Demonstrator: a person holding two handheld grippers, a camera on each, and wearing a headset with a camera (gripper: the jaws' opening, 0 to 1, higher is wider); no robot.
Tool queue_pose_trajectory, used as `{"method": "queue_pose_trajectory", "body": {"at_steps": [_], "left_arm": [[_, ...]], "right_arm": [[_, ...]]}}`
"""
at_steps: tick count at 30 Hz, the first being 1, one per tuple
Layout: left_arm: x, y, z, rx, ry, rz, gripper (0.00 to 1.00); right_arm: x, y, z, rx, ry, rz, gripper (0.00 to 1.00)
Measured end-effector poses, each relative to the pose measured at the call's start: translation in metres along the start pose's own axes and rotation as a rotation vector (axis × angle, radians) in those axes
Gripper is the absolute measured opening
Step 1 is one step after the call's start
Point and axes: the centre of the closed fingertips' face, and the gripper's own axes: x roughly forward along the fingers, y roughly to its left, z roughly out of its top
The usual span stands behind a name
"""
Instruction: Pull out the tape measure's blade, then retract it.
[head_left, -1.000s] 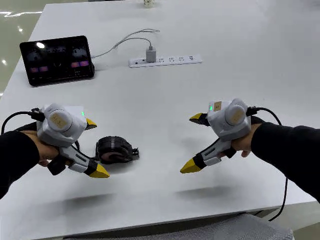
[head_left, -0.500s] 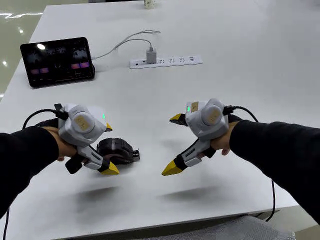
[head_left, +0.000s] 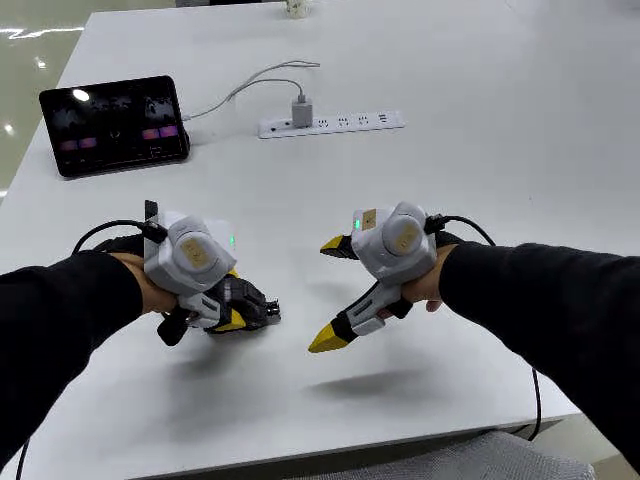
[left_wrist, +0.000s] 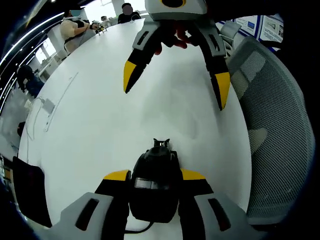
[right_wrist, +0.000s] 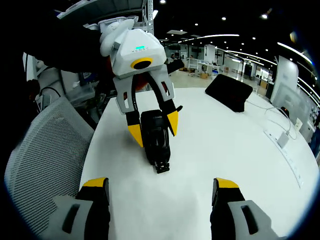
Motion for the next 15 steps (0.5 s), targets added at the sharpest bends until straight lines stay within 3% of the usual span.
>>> {"method": "queue_pose_trajectory", "body": {"at_steps": [3,8,15], "left_arm": [[0.002,0.001,-0.002,0.008,0.006,0.007,0.32],[0.002,0.001,-0.001,0.004,-0.011,0.002,0.32],[0.001,0.0,0.0,0.033,-0.039,-0.011,0.31]], "right_arm": [[0.006,-0.001,0.0,-0.009,0.006,0.005,0.74],[0.016,-0.004,-0.002,-0.022,0.022,0.006,0.72],[0.026,-0.006,-0.004,-0.034,0.039,0.009,0.58]]}}
